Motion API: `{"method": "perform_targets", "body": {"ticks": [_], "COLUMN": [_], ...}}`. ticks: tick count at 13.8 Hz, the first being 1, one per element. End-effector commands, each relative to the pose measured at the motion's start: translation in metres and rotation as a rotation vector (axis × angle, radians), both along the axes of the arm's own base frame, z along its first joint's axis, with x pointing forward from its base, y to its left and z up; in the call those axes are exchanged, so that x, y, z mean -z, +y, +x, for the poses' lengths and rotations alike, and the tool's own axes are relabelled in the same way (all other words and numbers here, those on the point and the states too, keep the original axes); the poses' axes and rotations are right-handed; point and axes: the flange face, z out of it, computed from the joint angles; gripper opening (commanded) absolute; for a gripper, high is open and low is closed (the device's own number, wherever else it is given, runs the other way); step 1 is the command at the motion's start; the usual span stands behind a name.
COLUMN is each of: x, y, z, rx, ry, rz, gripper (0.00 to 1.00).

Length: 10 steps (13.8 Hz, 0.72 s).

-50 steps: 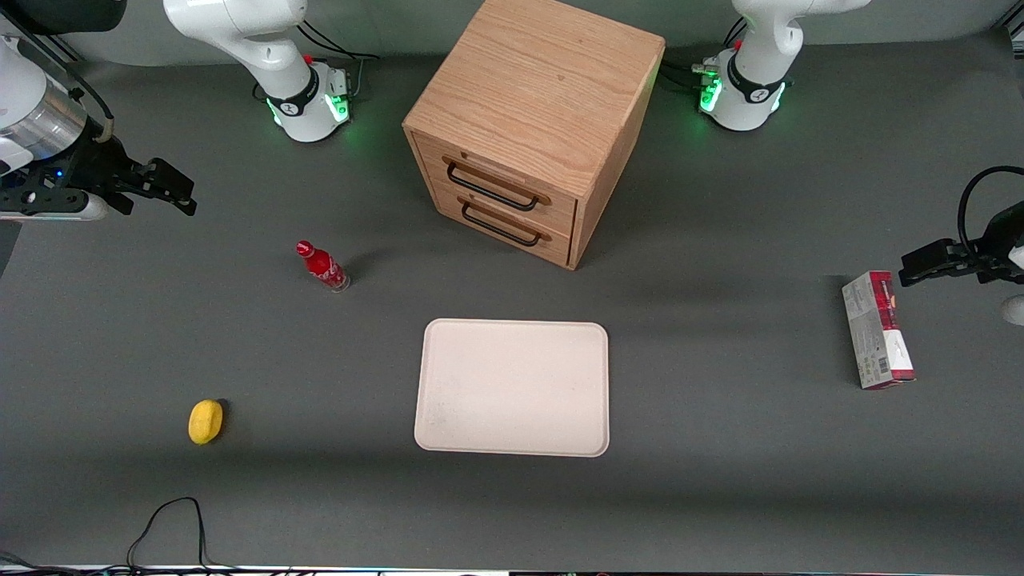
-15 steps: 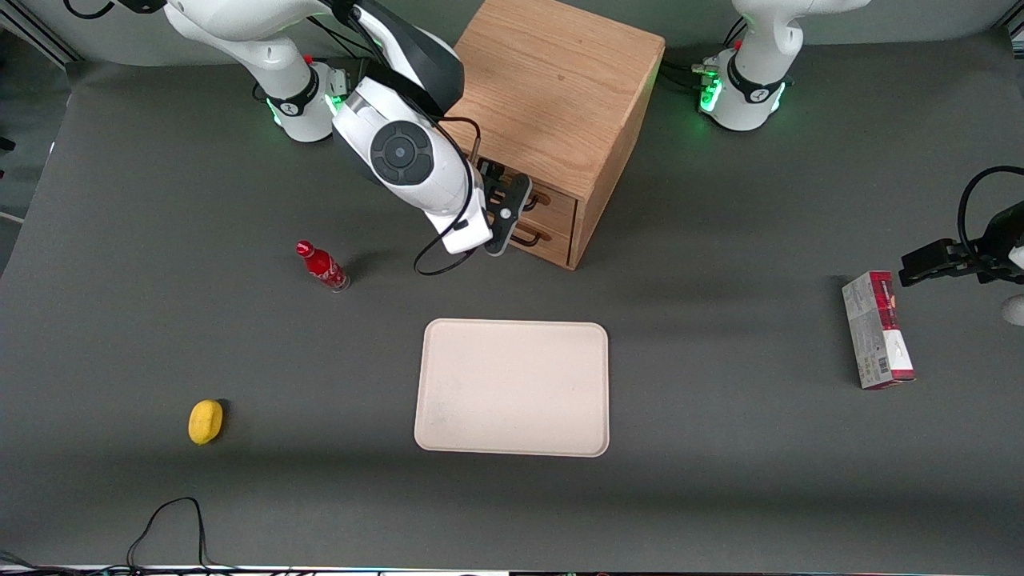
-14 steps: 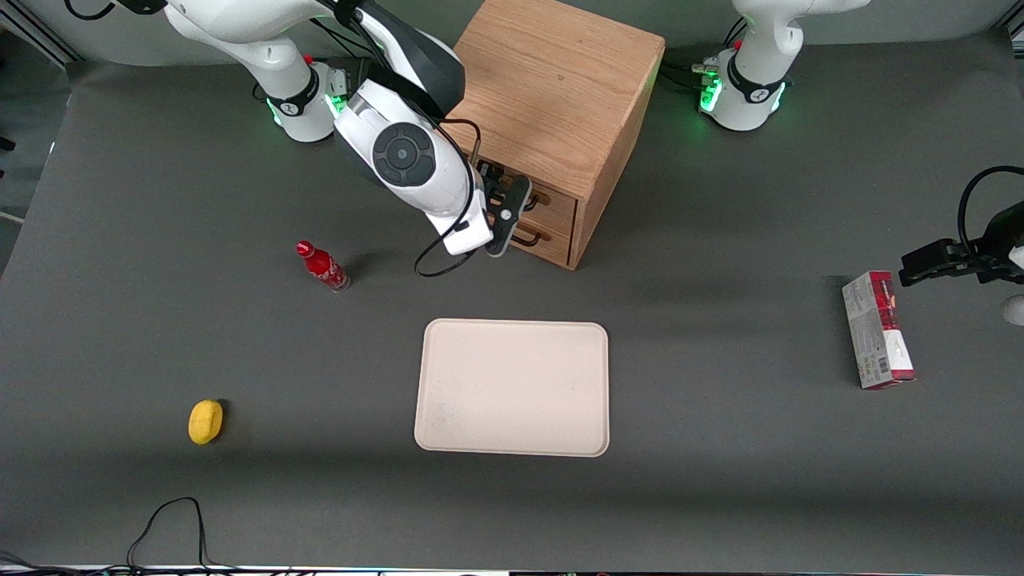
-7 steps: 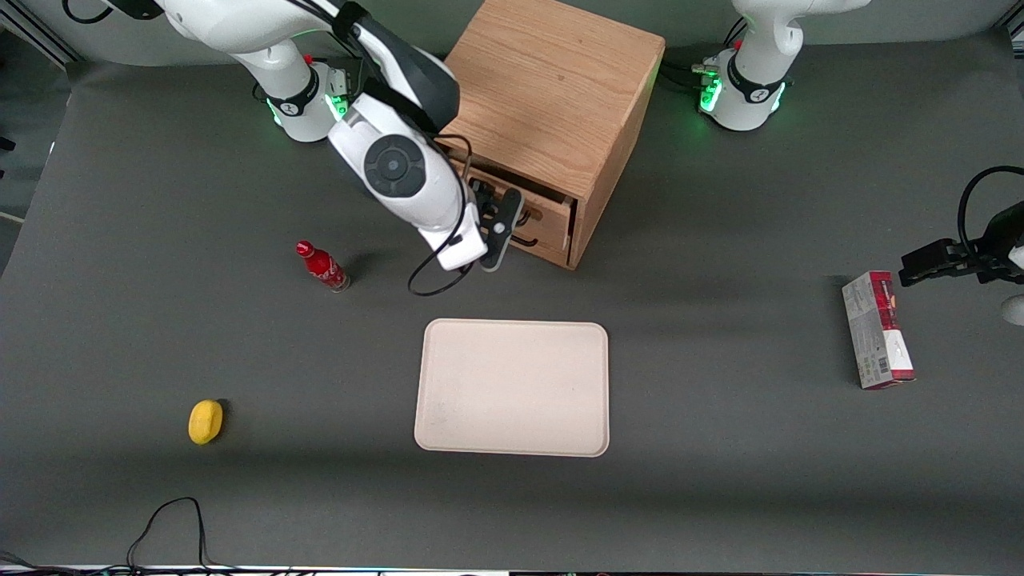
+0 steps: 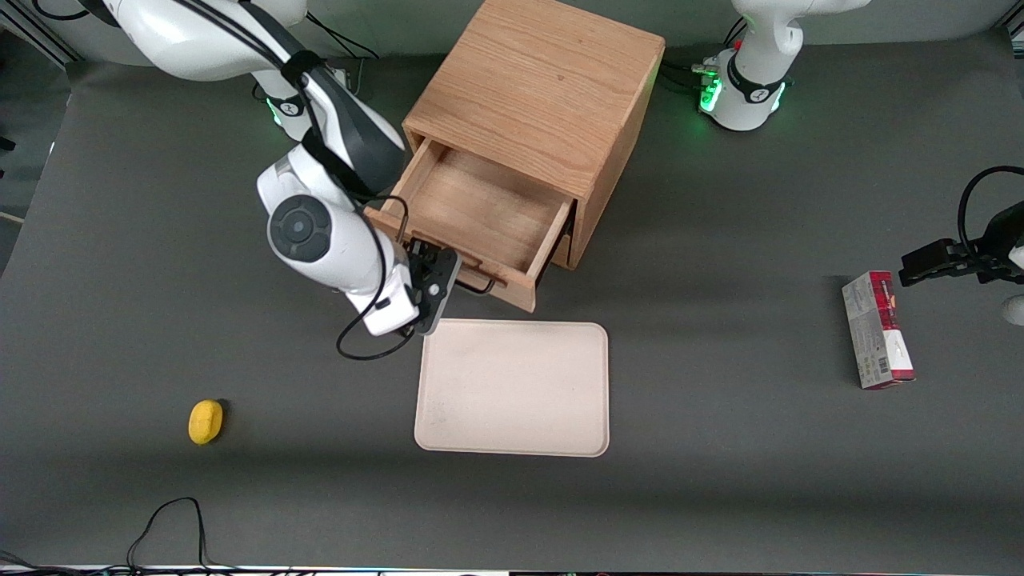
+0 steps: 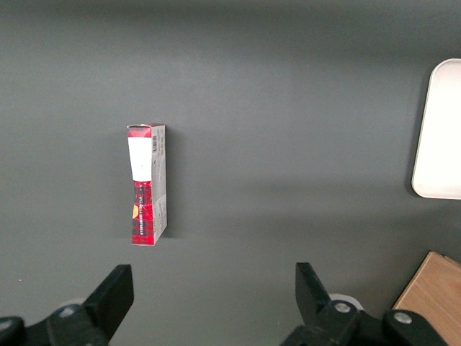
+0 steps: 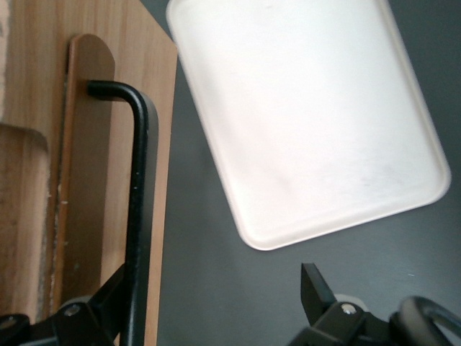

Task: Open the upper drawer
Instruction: 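Pull the handle outward with the right gripper, sliding the drawer open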

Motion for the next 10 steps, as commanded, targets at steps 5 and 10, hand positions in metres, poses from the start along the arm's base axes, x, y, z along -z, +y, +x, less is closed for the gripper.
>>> {"method": "perform_targets", "body": {"ticks": [5,10], "x": [-0.01,-0.092], "y": [-0.026,-0.039], "z": [0.051,0.043], "rx": [0.066,0.268], "ry": [-0.063,-0.158], "rz": [0.017,-0.016], "gripper": [1.0,1.0]}}
